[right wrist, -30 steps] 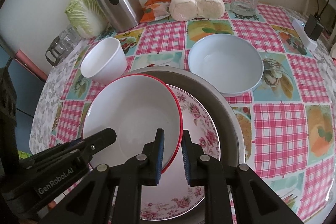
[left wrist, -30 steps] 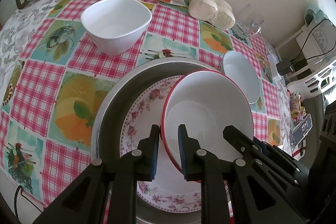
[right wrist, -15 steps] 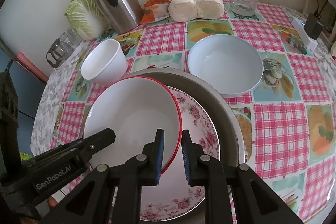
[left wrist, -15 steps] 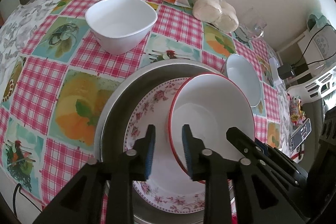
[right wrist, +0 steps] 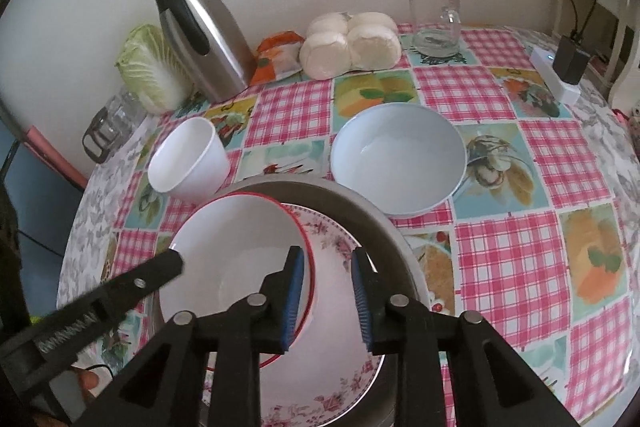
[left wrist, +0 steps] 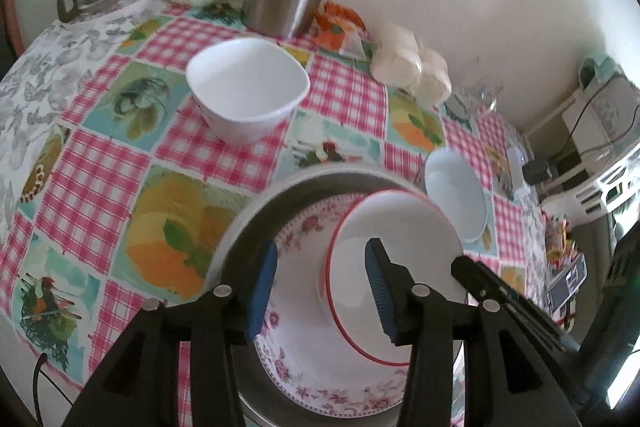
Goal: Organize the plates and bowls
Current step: 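Open both tools and release the red-rimmed bowl, then move both tools to the rim of the white square bowl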
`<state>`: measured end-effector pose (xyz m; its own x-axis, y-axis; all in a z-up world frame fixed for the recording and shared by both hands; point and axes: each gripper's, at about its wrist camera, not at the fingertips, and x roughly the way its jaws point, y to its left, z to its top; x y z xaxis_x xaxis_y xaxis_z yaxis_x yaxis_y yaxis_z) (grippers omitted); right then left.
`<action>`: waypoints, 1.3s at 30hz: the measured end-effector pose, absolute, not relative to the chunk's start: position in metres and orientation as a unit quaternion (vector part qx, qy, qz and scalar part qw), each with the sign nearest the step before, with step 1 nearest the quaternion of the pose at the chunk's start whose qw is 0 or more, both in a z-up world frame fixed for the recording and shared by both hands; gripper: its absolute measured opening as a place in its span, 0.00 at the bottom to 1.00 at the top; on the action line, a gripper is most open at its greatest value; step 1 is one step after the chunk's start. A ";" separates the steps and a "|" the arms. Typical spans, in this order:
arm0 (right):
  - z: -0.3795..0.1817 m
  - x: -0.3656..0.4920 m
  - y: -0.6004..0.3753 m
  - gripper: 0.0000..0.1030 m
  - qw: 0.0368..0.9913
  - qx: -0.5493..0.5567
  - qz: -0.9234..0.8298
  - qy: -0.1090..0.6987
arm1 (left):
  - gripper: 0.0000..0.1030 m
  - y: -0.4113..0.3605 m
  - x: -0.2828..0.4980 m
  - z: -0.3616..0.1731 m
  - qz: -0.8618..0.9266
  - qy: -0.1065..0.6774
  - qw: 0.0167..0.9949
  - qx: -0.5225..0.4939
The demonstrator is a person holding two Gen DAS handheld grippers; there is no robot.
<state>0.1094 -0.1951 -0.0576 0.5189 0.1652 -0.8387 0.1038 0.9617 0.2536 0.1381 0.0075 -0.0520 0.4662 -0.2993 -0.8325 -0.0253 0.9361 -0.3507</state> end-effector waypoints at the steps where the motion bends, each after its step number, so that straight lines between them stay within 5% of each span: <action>1: -0.057 0.110 -0.196 0.26 0.861 0.138 0.019 0.489 | 0.46 0.009 0.138 -0.050 -0.080 0.506 0.843 -0.162; 4: -0.054 0.109 -0.197 0.30 0.864 0.139 0.016 0.483 | 0.48 0.012 0.138 -0.047 -0.074 0.497 0.849 -0.162; 6: -0.053 0.108 -0.198 0.46 0.866 0.143 0.011 0.479 | 0.69 0.014 0.138 -0.046 -0.063 0.492 0.853 -0.160; 7: -0.053 0.108 -0.200 0.52 0.867 0.146 0.007 0.476 | 0.72 0.015 0.139 -0.046 -0.058 0.491 0.854 -0.159; 18: -0.054 0.108 -0.207 0.77 0.869 0.163 -0.002 0.467 | 0.93 0.034 0.137 -0.045 0.028 0.454 0.883 -0.117; 30: -0.053 0.107 -0.211 1.00 0.872 0.169 -0.010 0.459 | 0.95 0.038 0.140 -0.043 0.044 0.435 0.894 -0.098; 39: -0.051 0.108 -0.212 1.00 0.877 0.173 -0.019 0.448 | 0.97 0.048 0.146 -0.035 0.057 0.405 0.906 -0.112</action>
